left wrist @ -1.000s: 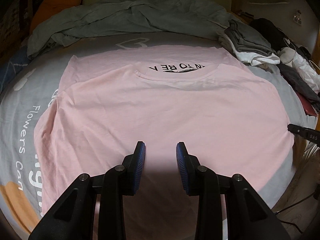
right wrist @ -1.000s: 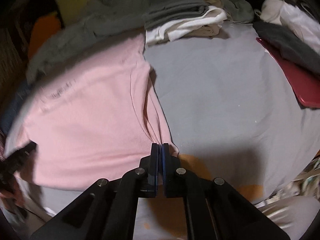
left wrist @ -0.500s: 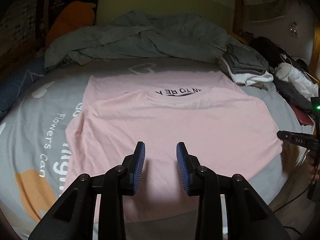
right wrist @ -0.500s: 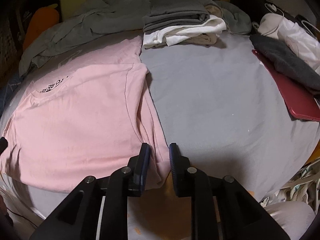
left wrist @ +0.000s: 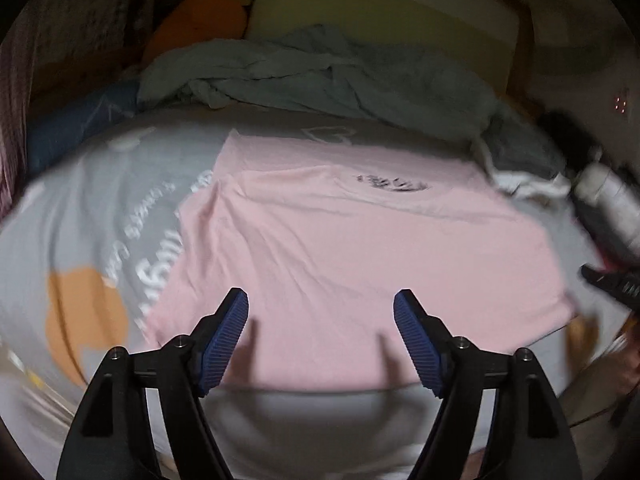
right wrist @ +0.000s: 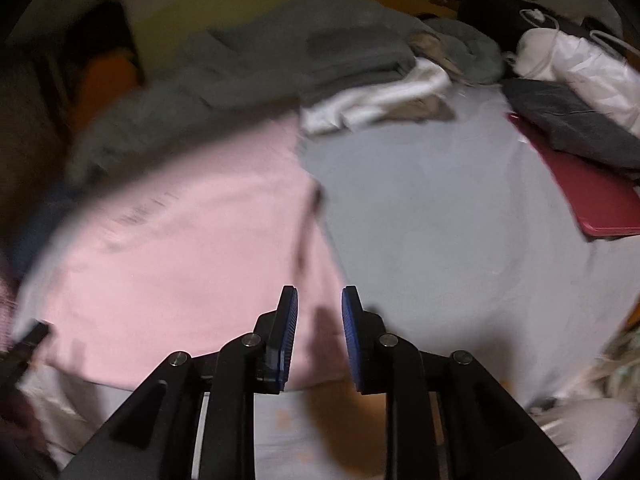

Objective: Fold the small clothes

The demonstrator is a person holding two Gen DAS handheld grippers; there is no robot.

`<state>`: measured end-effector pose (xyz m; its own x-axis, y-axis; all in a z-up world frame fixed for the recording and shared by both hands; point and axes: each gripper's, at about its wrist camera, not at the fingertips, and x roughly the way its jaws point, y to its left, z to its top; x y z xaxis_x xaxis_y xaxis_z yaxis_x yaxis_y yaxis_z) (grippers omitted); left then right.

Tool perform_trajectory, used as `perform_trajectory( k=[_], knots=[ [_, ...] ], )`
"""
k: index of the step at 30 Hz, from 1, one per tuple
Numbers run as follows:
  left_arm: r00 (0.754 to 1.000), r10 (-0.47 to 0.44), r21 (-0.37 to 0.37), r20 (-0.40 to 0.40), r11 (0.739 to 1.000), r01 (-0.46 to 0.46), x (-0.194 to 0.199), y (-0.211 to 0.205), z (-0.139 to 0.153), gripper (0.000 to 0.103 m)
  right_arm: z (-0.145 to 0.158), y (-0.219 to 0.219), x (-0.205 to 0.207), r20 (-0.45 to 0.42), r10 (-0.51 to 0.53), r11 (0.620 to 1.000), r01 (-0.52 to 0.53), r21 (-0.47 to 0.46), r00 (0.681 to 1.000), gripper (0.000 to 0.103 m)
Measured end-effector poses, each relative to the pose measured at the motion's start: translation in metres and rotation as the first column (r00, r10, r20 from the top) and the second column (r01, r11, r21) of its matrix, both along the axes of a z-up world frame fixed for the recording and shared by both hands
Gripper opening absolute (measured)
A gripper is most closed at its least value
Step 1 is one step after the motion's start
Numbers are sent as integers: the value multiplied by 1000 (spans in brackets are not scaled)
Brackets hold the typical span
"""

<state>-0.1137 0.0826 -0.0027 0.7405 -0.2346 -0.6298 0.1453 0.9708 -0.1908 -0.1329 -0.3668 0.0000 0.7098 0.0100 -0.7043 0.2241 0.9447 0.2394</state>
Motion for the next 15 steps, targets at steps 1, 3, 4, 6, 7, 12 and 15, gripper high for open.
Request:
perform_trajectory(
  k=[1, 3, 4, 6, 7, 12, 15],
  knots=[
    [1000, 12, -38, 9, 999, -11, -6, 2, -2, 81, 3, 2, -4, 29, 16, 1000, -16, 18, 999, 48],
    [999, 50, -84, 17, 995, -49, -15, 3, -8, 95, 4, 10, -12, 60, 17, 999, -19, 37, 998, 61],
    [998, 64, -105, 7, 993, -63, -18, 3, -12, 101, 0, 14, -16, 59, 3, 999, -5, 48, 998, 61],
    [997, 76, -140, -23, 987, -79, -21, 3, -20, 102, -16, 23, -26, 31, -24, 994, 21, 110, 999, 61],
    [996, 75, -153, -41, 985, -81, -21, 2, -25, 102, -22, 24, -29, 26, -38, 990, 34, 140, 999, 61],
    [988, 85, -233, -127, 966, -113, -17, 12, -45, 102, -53, 20, -45, -14, -154, 923, 149, 355, 988, 61],
    [968, 185, -242, -170, 944, -223, -8, 32, -52, 101, -57, 17, -40, -24, -166, 919, 164, 357, 986, 61]
  ],
)
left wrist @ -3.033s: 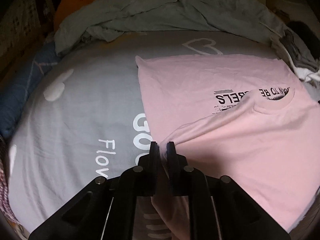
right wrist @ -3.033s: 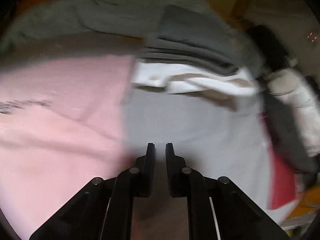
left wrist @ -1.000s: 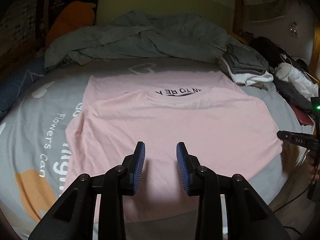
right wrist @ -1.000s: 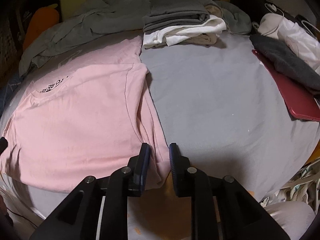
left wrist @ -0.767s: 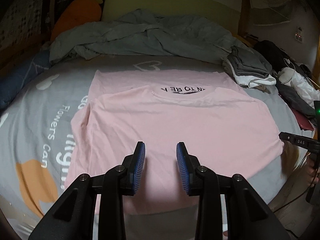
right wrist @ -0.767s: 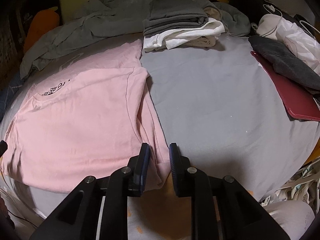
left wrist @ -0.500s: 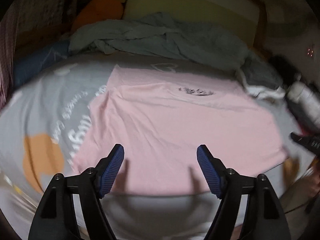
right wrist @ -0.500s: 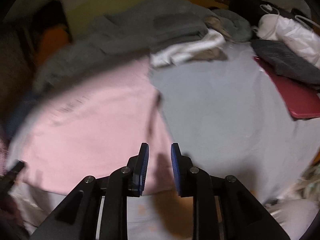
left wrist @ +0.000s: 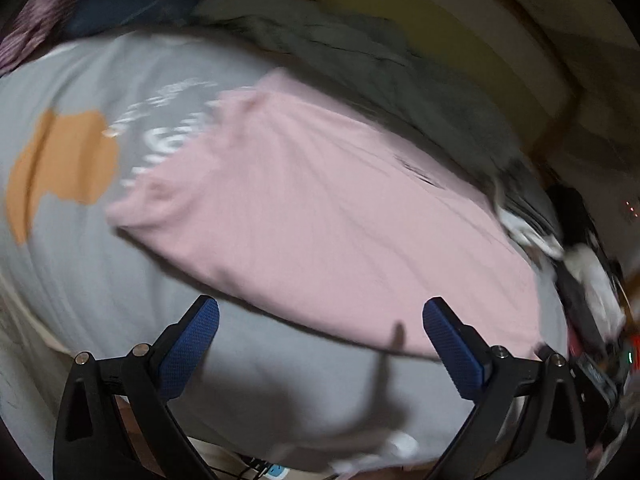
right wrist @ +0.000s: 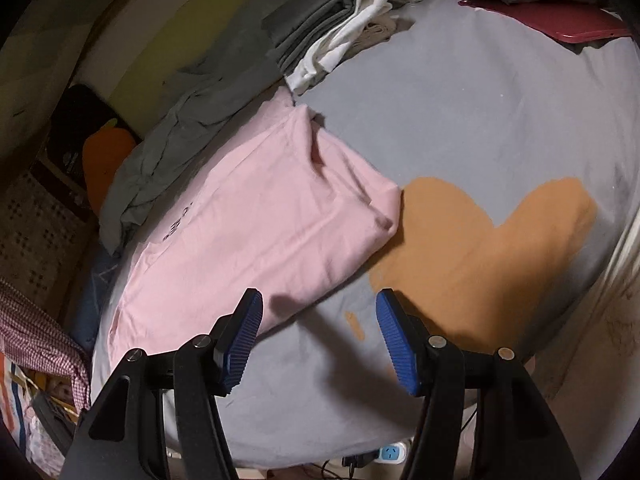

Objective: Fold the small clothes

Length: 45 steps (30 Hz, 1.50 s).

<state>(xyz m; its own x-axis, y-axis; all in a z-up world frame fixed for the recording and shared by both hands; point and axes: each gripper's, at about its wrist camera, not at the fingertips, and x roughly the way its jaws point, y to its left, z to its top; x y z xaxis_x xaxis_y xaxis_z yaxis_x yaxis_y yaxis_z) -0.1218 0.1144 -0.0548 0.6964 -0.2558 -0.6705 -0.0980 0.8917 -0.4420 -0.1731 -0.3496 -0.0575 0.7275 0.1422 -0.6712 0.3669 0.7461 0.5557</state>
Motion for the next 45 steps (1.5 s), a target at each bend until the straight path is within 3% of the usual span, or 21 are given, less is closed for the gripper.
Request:
perform_trajectory(
  k=[2, 5, 8, 9, 10, 12, 13, 14, 16, 18, 24, 30, 32, 35, 38, 45],
  knots=[
    [996, 85, 12, -28, 996, -84, 5, 16, -4, 94, -1, -5, 5, 4, -15, 1000, 15, 16, 1000, 61],
    [997, 84, -69, -1, 994, -83, 2, 31, -4, 89, -5, -11, 18, -22, -20, 999, 21, 36, 1000, 56],
    [995, 93, -77, 19, 993, -92, 0, 35, -3, 71, -5, -17, 22, -9, -30, 998, 31, 57, 999, 52],
    [996, 89, -86, 30, 993, -86, 1, 37, -2, 59, -5, -18, 23, -11, -35, 998, 36, 50, 999, 50],
    [997, 69, -91, 43, 994, -65, 4, 39, 0, 29, -5, -19, 23, -13, -40, 998, 40, 44, 999, 46],
    [998, 27, -53, 49, 998, -24, 8, 40, 5, 12, -3, -19, 25, -20, -42, 999, 42, 22, 999, 40],
    [998, 28, -56, 56, 998, -25, 8, 43, 7, 8, -2, -19, 25, -20, -43, 999, 43, 11, 999, 31],
    [997, 29, -84, 71, 996, -23, 8, 46, 10, 8, -1, -18, 25, -17, -45, 999, 45, 0, 999, 12],
    [993, 32, -94, 112, 995, -21, 5, 48, 23, 7, 2, -16, 24, -6, -43, 999, 43, -6, 999, 7],
    [988, 46, -75, 147, 997, -35, -3, 47, 42, 7, 9, -16, 18, 25, -59, 998, 59, -8, 998, 6],
    [975, 75, -138, 211, 989, -47, -32, 56, 84, 7, 67, -15, -12, 152, -28, 999, 33, -32, 988, 6],
    [956, 95, 11, 279, 995, -102, -41, 50, 107, 7, 102, -1, -34, 205, -14, 996, 32, -85, 979, 6],
    [954, 93, -14, 286, 996, -93, -29, 53, 110, 7, 107, 4, -34, 228, -16, 996, 36, -83, 974, 6],
    [964, 90, 12, 250, 995, -96, -2, 51, 117, 7, 112, 2, -22, 252, -38, 996, 57, -66, 967, 6],
    [988, 103, 112, 115, 987, -116, 45, 38, 121, 7, 118, -1, 3, 278, -38, 995, 62, -77, 960, 6],
    [984, 169, 73, 61, 982, -173, 125, 28, 111, 7, 119, 28, 78, 273, -106, 971, 159, -181, 956, 6]
  ],
)
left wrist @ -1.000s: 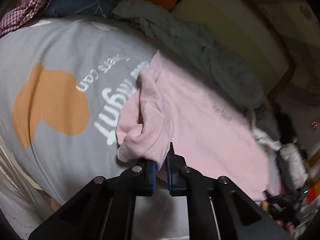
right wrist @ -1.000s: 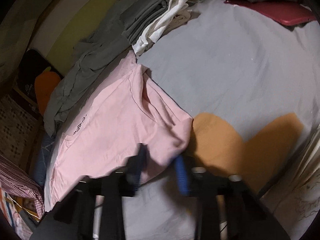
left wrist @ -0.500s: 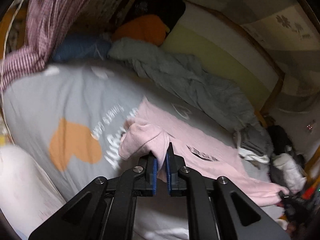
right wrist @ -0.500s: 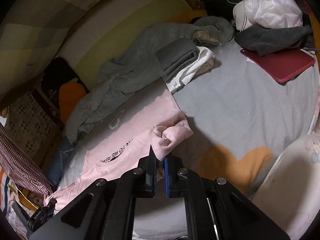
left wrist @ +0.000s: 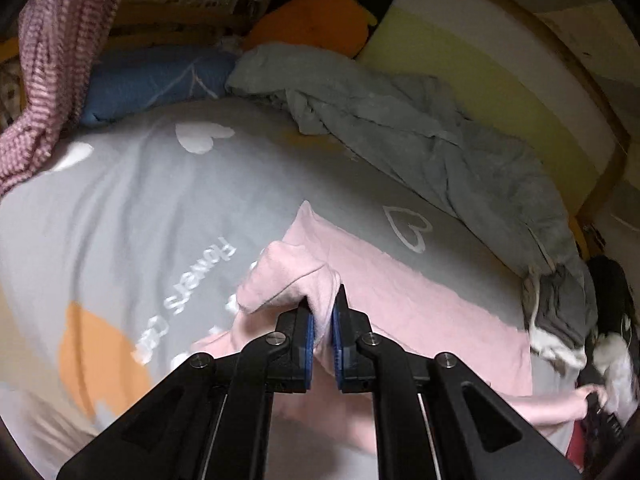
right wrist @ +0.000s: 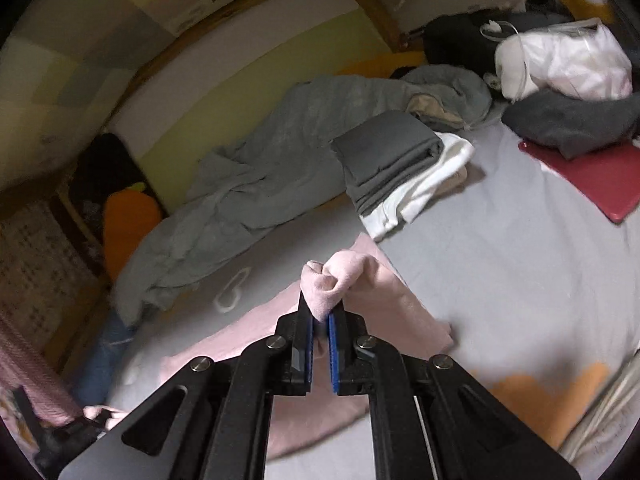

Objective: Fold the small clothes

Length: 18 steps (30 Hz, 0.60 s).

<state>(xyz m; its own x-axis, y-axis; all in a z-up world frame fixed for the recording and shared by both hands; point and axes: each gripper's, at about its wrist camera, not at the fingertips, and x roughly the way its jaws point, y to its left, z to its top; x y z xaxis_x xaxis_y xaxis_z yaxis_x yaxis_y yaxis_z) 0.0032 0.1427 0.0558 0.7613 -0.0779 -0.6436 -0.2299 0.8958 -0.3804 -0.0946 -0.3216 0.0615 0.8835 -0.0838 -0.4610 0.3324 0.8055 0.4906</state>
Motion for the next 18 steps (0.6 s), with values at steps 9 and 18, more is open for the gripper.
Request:
perform_trajectory(
  k=[9, 18],
  knots=[
    [997, -34, 20, -75, 999, 36, 85, -16, -20, 7, -37, -20, 110, -205, -55, 998, 60, 16, 977, 6],
    [990, -14, 0, -138, 1000, 14, 135, -10, -53, 7, -58, -25, 190, -258, -32, 999, 40, 25, 966, 6]
  ],
)
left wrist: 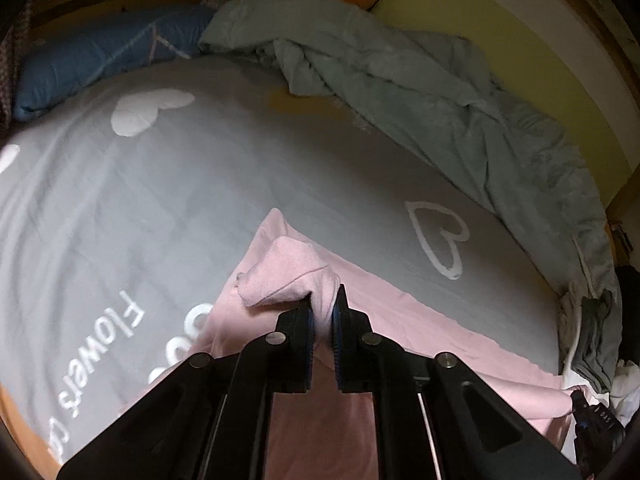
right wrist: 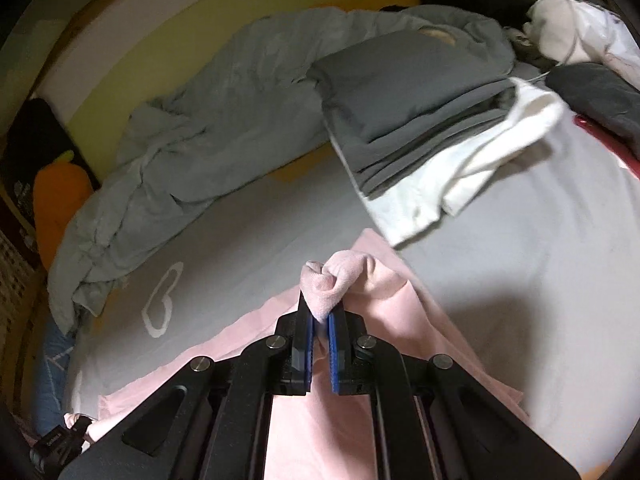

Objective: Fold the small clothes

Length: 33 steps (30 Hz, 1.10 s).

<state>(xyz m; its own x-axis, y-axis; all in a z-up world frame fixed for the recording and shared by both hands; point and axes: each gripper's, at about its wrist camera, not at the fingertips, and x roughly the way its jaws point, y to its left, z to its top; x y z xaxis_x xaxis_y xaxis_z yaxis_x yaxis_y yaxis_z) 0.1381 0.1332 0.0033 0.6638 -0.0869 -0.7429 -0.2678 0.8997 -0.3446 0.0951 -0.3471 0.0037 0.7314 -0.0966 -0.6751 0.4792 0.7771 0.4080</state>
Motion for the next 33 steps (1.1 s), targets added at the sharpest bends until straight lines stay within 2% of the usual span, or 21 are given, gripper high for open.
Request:
perform_trajectory(
  k=[4, 7, 13, 17, 20, 21, 22, 24, 25, 26, 28, 30, 31, 33],
  knots=[
    [1000, -20, 21, -5, 1000, 20, 15, -2, -7, 8, -7, 1, 17, 11, -5, 1000, 6, -5, 1000, 6],
    [999, -33, 34, -17, 999, 33, 22, -5, -15, 8, -16, 1, 33, -16, 6, 1000, -6, -10, 1000, 6],
    [996, -85, 35, 41, 996, 83, 36, -4, -22, 12, -31, -3, 51, -21, 1, 1000, -1, 1, 1000, 6],
    [992, -125, 120, 13, 985, 123, 50, -16, -22, 12, -30, -3, 63, -6, 15, 999, -15, -47, 1000, 6],
    [990, -139, 178, -5, 974, 138, 46, -21, -23, 16, -37, -3, 75, -53, 31, 998, -34, -50, 998, 7],
    [991, -135, 188, -1, 973, 133, 43, -19, -22, 29, -39, -4, 75, -60, 41, 998, -44, -47, 997, 11],
    [993, -122, 198, 12, 973, 117, 38, -16, -20, 52, -41, -5, 77, -74, 63, 997, -66, -39, 995, 17],
    [994, -80, 217, 72, 974, 63, 17, -4, -9, 76, -37, -11, 72, -80, 82, 996, -85, -36, 993, 37],
    [991, -73, 213, 115, 976, 47, 3, 3, -3, 77, -33, -14, 67, -70, 81, 995, -84, -44, 994, 54],
    [986, -84, 200, 143, 978, 54, -11, 8, 2, 77, -27, -17, 59, -47, 77, 995, -80, -62, 996, 59],
    [979, -126, 175, 162, 980, 98, -36, 11, 8, 77, -12, -21, 36, 2, 103, 989, -102, -106, 995, 59],
    [967, -179, 173, 182, 974, 148, -60, 7, 11, 77, -4, -15, 14, 26, 204, 973, -200, -114, 979, 59],
    [965, -207, 200, 160, 964, 174, -68, 1, 9, 77, -2, -9, 6, 27, 253, 961, -248, -123, 967, 59],
    [980, -198, 300, 30, 937, 180, -71, -12, -5, 77, -1, 13, -9, -22, 355, 917, -352, -185, 935, 59]
  ],
)
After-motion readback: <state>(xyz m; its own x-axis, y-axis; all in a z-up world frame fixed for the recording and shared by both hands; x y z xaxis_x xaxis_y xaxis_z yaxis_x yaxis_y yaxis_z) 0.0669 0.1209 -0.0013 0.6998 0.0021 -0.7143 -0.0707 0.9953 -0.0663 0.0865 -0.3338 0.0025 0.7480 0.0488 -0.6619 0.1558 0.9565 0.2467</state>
